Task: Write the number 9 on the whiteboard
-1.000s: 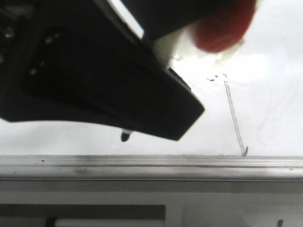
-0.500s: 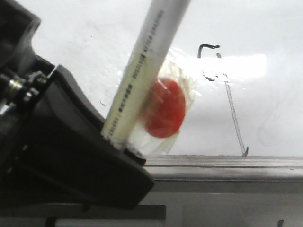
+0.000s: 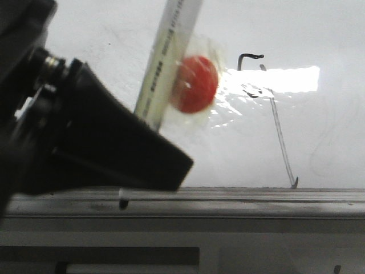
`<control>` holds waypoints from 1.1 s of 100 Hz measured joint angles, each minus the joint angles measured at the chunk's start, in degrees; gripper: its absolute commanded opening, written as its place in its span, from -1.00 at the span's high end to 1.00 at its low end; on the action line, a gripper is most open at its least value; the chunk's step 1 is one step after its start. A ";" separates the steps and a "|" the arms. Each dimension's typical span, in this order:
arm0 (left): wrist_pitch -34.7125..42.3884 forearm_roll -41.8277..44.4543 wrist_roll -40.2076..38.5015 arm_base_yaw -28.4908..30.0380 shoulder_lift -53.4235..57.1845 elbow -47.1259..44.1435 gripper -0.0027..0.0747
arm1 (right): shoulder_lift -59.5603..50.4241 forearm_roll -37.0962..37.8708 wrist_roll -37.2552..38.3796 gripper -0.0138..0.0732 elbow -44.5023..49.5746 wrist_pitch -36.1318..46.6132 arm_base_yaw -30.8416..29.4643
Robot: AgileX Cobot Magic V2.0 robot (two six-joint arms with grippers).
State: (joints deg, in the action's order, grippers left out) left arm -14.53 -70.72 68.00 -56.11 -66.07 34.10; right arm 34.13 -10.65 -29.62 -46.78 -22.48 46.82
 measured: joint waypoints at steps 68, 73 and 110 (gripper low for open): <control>29.64 -21.41 -7.17 -2.14 -5.57 0.55 0.97 | -0.06 0.63 0.00 0.79 0.11 -0.39 0.00; 29.64 -21.82 -7.17 -2.14 -5.57 0.55 0.86 | -0.06 0.63 0.00 0.79 0.11 -0.39 0.00; 27.80 -22.80 -7.17 -2.82 -5.57 1.17 -0.32 | -0.06 0.63 0.00 0.79 1.08 -0.71 0.00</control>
State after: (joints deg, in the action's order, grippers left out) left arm 13.26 -93.52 60.83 -58.93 -71.64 35.27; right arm 34.07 -10.02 -29.62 -45.70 -23.18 46.82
